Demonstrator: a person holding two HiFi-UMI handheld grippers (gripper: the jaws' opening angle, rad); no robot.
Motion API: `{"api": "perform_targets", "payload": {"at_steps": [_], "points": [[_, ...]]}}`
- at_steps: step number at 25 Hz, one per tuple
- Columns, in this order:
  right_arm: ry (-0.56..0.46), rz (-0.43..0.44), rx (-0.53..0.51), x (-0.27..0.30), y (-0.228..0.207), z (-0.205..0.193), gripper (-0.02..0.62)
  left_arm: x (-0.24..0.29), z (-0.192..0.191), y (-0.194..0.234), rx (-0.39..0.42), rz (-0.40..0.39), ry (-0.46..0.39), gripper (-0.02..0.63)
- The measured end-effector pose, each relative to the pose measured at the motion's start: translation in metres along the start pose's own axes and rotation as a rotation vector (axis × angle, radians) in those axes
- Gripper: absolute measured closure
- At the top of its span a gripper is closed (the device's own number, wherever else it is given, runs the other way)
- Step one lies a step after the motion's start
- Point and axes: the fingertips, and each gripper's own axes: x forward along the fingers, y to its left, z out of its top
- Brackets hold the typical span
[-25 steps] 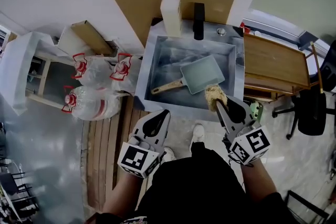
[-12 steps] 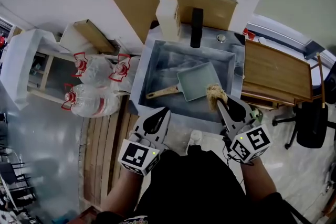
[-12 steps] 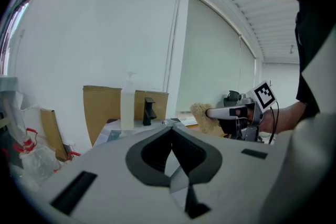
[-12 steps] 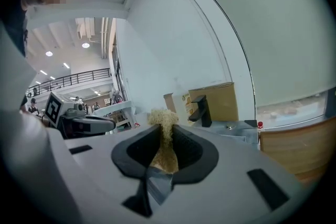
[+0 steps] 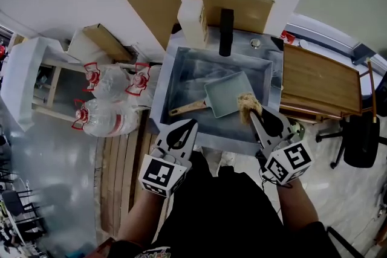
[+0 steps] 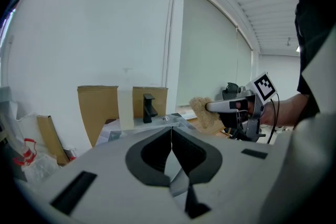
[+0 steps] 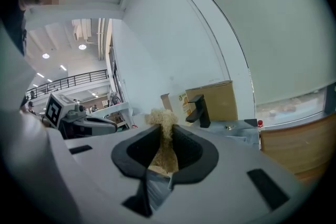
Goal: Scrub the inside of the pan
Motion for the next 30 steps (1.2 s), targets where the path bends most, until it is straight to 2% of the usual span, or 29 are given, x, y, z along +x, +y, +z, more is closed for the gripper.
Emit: {"api": "perform_targets", "payload": {"at_steps": [8,13,17,26,30], "points": [[0.014,-0.070,0.021,0.027,-0.005,-0.004,0.517,0.028,-0.018,0.023,0.021,-0.094,0.075,0.597],[0.039,-0.113,0.039,0.051,-0.013,-0.016,0.516,0.050,-0.040,0.039,0.067,-0.164,0.166,0.593],[0.069,-0.143,0.055,0.068,-0.020,-0.026,0.516,0.071,-0.067,0.045,0.093,-0.233,0.270,0.507],[0.170,-0.196,0.089,0.108,-0.040,-0.063,0.517,0.111,-0.149,0.058,0.238,-0.359,0.536,0.415],[0.230,-0.214,0.103,0.124,-0.046,-0.088,0.515,0.123,-0.182,0.060,0.279,-0.412,0.618,0.387]]}}
